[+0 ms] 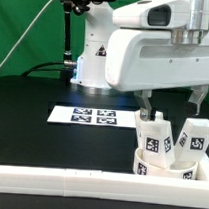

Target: Assemble stool

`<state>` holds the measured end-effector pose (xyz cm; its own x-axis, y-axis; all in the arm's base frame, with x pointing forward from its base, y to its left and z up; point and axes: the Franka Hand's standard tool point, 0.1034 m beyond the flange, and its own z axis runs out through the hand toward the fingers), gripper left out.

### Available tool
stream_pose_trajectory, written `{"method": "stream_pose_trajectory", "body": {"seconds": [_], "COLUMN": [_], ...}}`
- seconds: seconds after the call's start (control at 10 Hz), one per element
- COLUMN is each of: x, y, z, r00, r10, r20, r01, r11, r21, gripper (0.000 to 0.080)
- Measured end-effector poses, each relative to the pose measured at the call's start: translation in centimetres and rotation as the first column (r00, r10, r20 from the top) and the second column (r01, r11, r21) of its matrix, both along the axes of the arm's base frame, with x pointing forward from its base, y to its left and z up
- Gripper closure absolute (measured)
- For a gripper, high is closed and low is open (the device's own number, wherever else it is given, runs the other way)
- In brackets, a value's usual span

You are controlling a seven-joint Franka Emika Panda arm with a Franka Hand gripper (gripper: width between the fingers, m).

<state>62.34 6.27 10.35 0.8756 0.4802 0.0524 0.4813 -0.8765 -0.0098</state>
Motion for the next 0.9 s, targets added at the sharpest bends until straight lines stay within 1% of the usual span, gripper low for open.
{"method": "stream_pose_trajectory", "body": {"seconds": [0.1,0.2,0.3,0.5,0.8,0.9], "x": [0.0,0.0,-0.2,-0.6,-0.5,-0.5], "y": [-0.3,-0.7,-0.9,-1.0,-1.2,-1.2], "z": [-0.1,-0.2,-0.5,-1.1,-2.0,-2.0], "r00": [0.999,0.987,0.977,0.976,0.977,0.979], "r10": [0.035,0.16,0.212,0.218,0.214,0.203], "r20": [-0.001,0.002,0.008,0.001,0.015,0.015], "r01": [-0.035,-0.16,-0.211,-0.217,-0.213,-0.202], "r11": [0.999,0.987,0.977,0.975,0.976,0.978], "r21": [-0.003,-0.023,-0.035,-0.037,-0.049,-0.049], "gripper": [0.0151,0.0151,0.0151,0.0151,0.0151,0.0151]}}
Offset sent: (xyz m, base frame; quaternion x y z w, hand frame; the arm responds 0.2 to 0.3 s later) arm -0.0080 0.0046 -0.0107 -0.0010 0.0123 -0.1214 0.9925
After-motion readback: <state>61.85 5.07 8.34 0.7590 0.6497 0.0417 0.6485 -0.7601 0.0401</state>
